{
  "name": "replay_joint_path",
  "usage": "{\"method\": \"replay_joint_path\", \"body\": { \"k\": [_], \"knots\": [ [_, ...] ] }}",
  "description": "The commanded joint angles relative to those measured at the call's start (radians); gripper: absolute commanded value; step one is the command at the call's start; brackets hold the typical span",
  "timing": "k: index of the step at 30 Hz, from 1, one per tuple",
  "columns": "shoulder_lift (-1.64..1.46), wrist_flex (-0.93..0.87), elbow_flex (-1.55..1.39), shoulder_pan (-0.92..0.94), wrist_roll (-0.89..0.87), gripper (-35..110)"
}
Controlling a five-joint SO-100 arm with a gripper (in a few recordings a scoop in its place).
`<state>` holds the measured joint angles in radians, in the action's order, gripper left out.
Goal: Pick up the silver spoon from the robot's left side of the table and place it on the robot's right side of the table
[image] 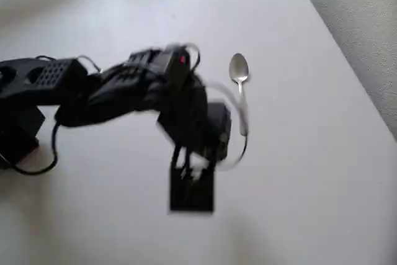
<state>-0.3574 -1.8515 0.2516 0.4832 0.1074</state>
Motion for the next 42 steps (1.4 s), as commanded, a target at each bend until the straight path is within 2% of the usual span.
{"method": "replay_joint_path", "body": {
  "k": [1, 9, 22, 28, 33, 42],
  "knots": [
    [-0.061, 0.006, 0.018, -0.213, -0.015, -2],
    [-0.069, 0.141, 0.020, -0.502, -0.015, -2],
    [0.132, 0.456, 0.020, -0.653, 0.006, -2],
    [0.184, 0.540, 0.021, -0.575, 0.072, -2],
    [0.192, 0.578, 0.021, -0.391, 0.097, -2],
    [0.181, 0.522, 0.021, -0.137, 0.216, -2]
  ]
}}
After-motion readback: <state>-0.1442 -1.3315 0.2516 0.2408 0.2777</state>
